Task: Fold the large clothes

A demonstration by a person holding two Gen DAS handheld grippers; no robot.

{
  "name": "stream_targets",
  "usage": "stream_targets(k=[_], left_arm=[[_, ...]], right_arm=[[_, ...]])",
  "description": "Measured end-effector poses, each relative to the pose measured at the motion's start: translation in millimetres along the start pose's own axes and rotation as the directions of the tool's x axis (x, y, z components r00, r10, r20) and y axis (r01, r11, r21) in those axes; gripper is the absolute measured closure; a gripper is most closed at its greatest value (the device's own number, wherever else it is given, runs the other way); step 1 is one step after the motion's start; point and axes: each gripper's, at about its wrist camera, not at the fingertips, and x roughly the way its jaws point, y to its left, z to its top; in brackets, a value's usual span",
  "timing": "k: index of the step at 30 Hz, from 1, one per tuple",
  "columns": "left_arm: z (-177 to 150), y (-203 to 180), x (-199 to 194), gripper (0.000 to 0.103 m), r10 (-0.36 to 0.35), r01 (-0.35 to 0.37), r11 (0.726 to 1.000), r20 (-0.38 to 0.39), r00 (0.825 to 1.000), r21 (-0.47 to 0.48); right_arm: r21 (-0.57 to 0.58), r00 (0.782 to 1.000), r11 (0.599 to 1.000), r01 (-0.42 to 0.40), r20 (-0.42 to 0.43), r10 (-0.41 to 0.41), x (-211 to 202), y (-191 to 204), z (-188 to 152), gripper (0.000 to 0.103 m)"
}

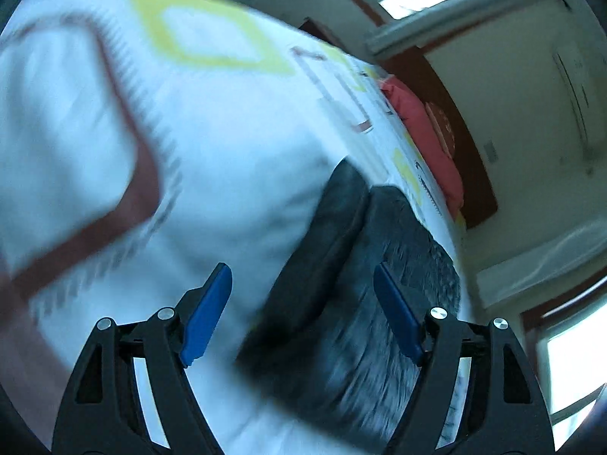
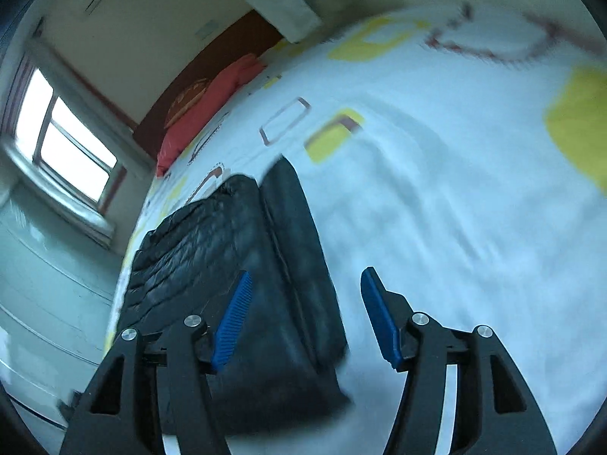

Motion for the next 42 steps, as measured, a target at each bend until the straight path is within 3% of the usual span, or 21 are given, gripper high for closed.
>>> stream_targets(k=[5,9,14,15,16,17,19,22,32,42], left_arm=[[-39,21,-8,0.026,-0.080,0.076,0.987,-0.020,0.997,-0.140],[-54,10,6,0.025,-0.130,0.120,0.982,-0.066,0.989,-0.145],[-45,-4,26,0.026,-0.147,0.140,0.977,-0.034,0.989,-0.159],[-44,-6,31,0.036,-0.132,0.126,0.979,-0.031,0.991,-0.160],[-44,-5,35,0.048,-0.121,0.114,0.979,-0.033,0.992,-0.172],[-44,-3,37,0.052,-0.123,0.115,0.976,-0.035,0.992,-0.184],[-46,-1,36,0.065,-0.130,0.122,0.974,-0.032,0.991,-0.190],[-48,-6,28,0.075,-0.122,0.117,0.984,-0.028,0.992,-0.131],[-62,4,-7,0.079,-0.101,0.097,0.989,-0.035,0.994,-0.108],[-78,32,-52,0.079,-0.089,0.084,0.993,-0.059,0.994,-0.086]], right_arm=[[0.102,0.994,0.992,-0.078,-0.069,0.085,9,-15,-34,0.043],[0.144,0.988,0.981,-0.131,-0.059,0.141,24,-8,-43,0.038],[0.126,0.993,0.985,-0.119,-0.006,0.121,38,2,-36,0.037],[0.128,0.993,0.985,-0.115,-0.002,0.116,38,3,-35,0.041],[0.132,0.993,0.984,-0.119,-0.005,0.121,40,3,-35,0.054],[0.140,0.990,0.981,-0.135,-0.013,0.138,41,2,-35,0.063],[0.150,0.987,0.976,-0.158,-0.014,0.162,41,0,-37,0.069],[0.147,0.983,0.973,-0.179,-0.008,0.182,35,0,-36,0.076],[0.139,0.979,0.971,-0.197,-0.024,0.202,3,-7,-47,0.079],[0.149,0.976,0.969,-0.197,-0.060,0.208,-36,-31,-80,0.079]])
